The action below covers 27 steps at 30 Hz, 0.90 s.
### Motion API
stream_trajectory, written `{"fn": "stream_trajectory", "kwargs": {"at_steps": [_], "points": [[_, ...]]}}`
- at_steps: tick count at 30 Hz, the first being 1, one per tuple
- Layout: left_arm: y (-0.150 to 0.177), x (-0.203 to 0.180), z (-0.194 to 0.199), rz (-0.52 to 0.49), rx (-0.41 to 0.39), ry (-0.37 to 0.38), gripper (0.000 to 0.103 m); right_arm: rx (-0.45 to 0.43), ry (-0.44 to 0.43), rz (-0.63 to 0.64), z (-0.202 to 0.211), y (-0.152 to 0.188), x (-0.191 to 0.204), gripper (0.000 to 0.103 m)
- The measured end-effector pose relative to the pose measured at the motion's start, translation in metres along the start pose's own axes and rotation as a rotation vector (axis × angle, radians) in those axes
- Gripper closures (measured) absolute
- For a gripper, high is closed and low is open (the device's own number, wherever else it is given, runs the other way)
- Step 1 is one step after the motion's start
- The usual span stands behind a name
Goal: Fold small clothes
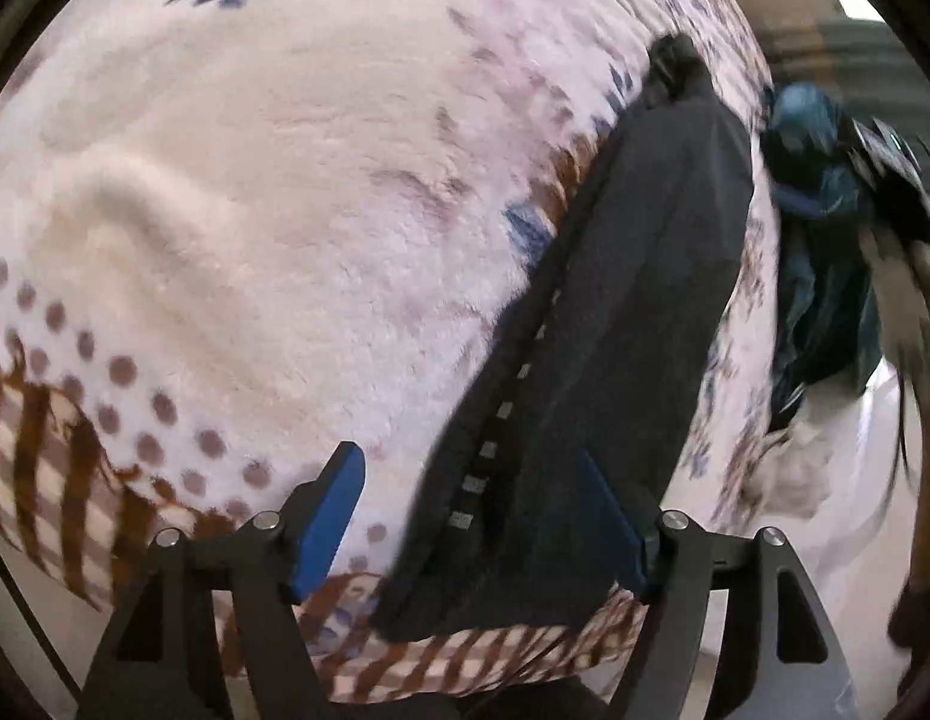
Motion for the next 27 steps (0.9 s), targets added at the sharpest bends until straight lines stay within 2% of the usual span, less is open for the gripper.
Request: {"fn": "stream_trajectory", "kwargs": {"at_steps": [3,5,6,9,12,14,15,16,17,18,19,20,21,22,23,27], "points": [[0.011,-0.012,-0.015,-0.067,0.045,-0.041,0.032,0.067,0.009,-0.059,-0.004,0.107,-0.036,0.038],[0.024,-0.019,-0.034,-0.117,0.086,-0.092,0.032,0.086,0.016,-0.114,-0.015,0.163,-0.054,0.038],[0.029,-0.02,-0.04,-0.127,0.099,-0.116,0.032,0.112,0.008,-0.162,-0.024,0.203,-0.066,0.038],[0.05,-0.017,-0.048,-0.132,0.106,-0.167,0.032,0.16,-0.007,-0.271,-0.053,0.286,-0.091,0.038],[0.065,-0.016,-0.049,-0.153,0.088,-0.251,0.032,0.169,-0.026,-0.355,-0.082,0.349,-0.11,0.038],[0.077,-0.015,-0.048,-0.163,0.076,-0.269,0.034,0.155,-0.042,-0.397,-0.094,0.379,-0.116,0.038],[0.081,-0.015,-0.046,-0.169,0.066,-0.264,0.034,0.115,-0.109,-0.468,-0.099,0.397,-0.12,0.039],[0.086,-0.017,-0.043,-0.189,0.038,-0.254,0.048,0.103,-0.161,-0.529,-0.103,0.411,-0.122,0.039],[0.088,-0.019,-0.042,-0.205,0.021,-0.256,0.078,0.097,-0.183,-0.562,-0.108,0.42,-0.122,0.039],[0.089,-0.021,-0.042,-0.219,0.01,-0.272,0.091,0.081,-0.199,-0.591,-0.111,0.43,-0.122,0.039],[0.089,-0.022,-0.041,-0.227,-0.002,-0.285,0.097,0.064,-0.186,-0.604,-0.114,0.439,-0.123,0.039],[0.088,-0.02,-0.037,-0.219,-0.027,-0.279,0.097,0.053,-0.171,-0.61,-0.117,0.447,-0.123,0.039],[0.088,-0.018,-0.034,-0.202,-0.046,-0.274,0.097,0.042,-0.166,-0.612,-0.12,0.451,-0.122,0.051],[0.086,-0.016,-0.031,-0.18,-0.058,-0.267,0.097,0.023,-0.146,-0.624,-0.12,0.458,-0.123,0.07],[0.086,-0.012,-0.027,-0.16,-0.065,-0.26,0.097,0.024,-0.136,-0.637,-0.118,0.465,-0.126,0.096],[0.087,-0.004,-0.016,-0.123,-0.092,-0.234,0.097,-0.038,-0.12,-0.626,-0.109,0.491,-0.121,0.097]]}}
Point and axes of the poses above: each gripper's, at about its wrist camera, not at the fingertips, and z roughly against the way its jaws point, x to its left, y to its underside, the point moved 5 cm from there along -z, roughly the way its jaws point, and after that the axes turned 2 degrees about z, right-handed, at the moved point
